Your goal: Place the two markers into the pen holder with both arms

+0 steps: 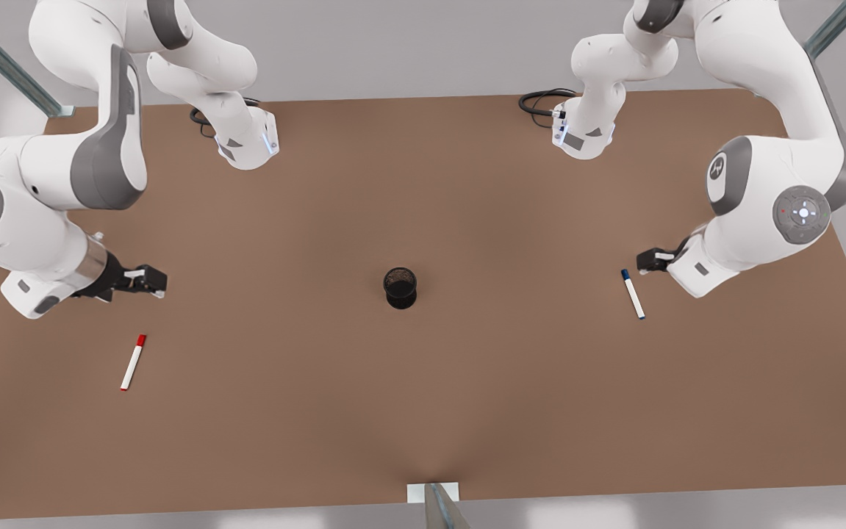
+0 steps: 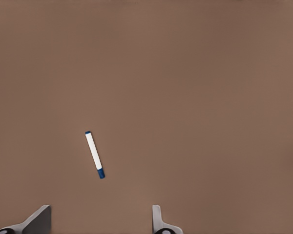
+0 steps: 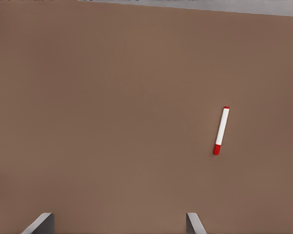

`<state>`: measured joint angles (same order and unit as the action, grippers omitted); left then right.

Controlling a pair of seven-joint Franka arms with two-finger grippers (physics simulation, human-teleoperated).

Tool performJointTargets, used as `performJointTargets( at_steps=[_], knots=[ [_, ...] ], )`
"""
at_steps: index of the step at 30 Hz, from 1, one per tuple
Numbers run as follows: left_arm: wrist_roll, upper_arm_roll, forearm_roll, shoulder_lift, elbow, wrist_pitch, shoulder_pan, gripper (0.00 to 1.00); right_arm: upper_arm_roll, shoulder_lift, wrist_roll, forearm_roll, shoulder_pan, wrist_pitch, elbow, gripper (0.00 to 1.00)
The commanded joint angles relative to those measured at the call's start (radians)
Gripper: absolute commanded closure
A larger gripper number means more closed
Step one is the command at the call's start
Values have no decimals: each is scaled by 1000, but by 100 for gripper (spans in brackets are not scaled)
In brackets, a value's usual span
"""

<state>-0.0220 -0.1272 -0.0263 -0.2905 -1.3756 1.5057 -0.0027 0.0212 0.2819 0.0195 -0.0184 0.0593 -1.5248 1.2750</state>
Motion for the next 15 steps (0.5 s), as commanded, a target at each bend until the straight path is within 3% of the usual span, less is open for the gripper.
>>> performJointTargets(
  at_steps=[1,3,5,9,11,15],
  knots=[
    [-19,1,-3,-9,3,67,0,0,0,0,-12,1,1,-32,0,0],
    [-48,17,-1,-61,1,76,20,0,0,0,-7,1,-4,-32,0,0],
    [-216,43,8,-137,-36,209,38,0,-1,2,-12,1,-3,-32,0,0],
    [-277,51,31,-157,-315,603,98,0,0,22,-19,0,-4,-47,-2,0],
    [-337,52,32,-156,-454,807,110,0,0,95,-16,3,-36,-173,17,3],
    [-360,60,31,-159,-583,961,129,0,0,194,-6,31,-69,-540,238,3]
  ],
)
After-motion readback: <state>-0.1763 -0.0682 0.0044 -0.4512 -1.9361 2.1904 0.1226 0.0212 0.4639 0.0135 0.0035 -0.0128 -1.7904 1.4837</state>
